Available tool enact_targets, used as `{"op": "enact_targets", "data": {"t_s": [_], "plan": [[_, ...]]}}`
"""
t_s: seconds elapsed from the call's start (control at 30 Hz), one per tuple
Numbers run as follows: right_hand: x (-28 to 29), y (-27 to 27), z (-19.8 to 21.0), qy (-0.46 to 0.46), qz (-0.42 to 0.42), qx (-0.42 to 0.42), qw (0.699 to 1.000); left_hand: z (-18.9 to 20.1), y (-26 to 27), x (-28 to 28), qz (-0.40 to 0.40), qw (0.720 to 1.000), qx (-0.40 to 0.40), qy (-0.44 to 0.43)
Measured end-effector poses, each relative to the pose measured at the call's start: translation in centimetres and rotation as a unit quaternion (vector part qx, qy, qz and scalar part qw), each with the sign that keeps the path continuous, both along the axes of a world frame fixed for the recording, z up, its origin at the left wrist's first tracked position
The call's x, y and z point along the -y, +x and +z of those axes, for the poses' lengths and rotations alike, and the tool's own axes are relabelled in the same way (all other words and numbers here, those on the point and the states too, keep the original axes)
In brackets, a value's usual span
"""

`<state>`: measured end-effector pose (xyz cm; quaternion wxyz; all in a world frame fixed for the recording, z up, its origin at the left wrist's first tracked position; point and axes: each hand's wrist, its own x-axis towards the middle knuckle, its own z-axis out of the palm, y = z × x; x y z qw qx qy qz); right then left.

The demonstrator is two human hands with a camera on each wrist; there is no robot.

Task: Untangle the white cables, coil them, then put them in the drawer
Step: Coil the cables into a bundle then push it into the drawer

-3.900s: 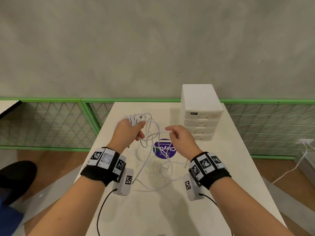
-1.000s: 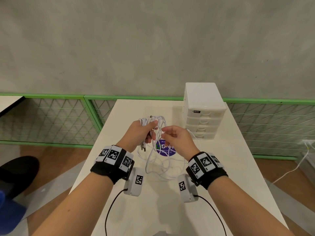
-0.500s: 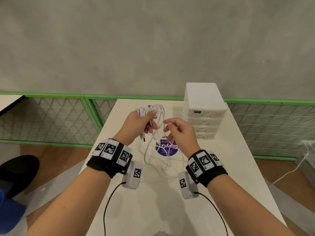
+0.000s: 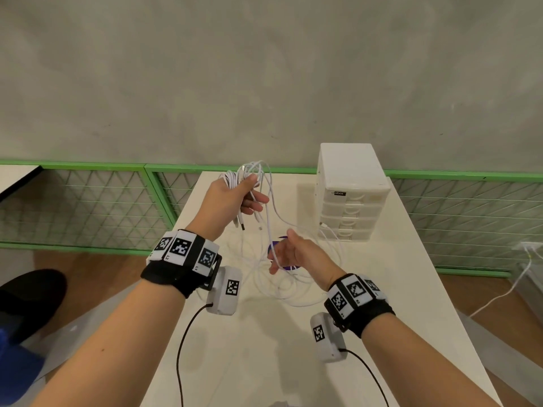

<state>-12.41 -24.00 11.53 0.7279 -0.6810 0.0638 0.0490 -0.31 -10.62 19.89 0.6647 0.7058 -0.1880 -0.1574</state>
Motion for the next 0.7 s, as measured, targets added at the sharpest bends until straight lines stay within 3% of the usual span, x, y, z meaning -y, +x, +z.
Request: {"op": "enact_targets", "data": {"t_s": [0.13, 0.27, 0.43, 0.5, 0.63, 0.7], "plan": [[-0.2, 0.4, 1.7, -0.007, -0.017, 0.049, 0.999, -1.0, -0.1, 0.1, -0.002, 0.998, 0.012, 0.058], [0.2, 0.8, 2.3, -0.036, -0.095, 0.084, 0.991, -1.4, 0.0, -0.5, -0.009, 0.992, 0.049, 0.113], [0.1, 1.3, 2.3, -0.039, -0.126, 0.059, 0.989, -1.6, -0.8, -0.5, -0.062, 0.991, 0.046, 0.112], [0.0, 1.6, 2.3, -0.088, -0.123, 0.046, 0.987, -1.8, -1.2, -0.3, -0.079, 0.99, 0.046, 0.11], [0.5, 1.9, 2.1, -0.089, -0.241, 0.042, 0.965, -1.9, -1.4, -0.2, -0.107, 0.984, 0.06, 0.131], [0.6, 1.8, 2.1, -0.135, -0.285, 0.05, 0.948, -1.9, -1.3, 0.0, -0.093, 0.983, 0.075, 0.14]]}}
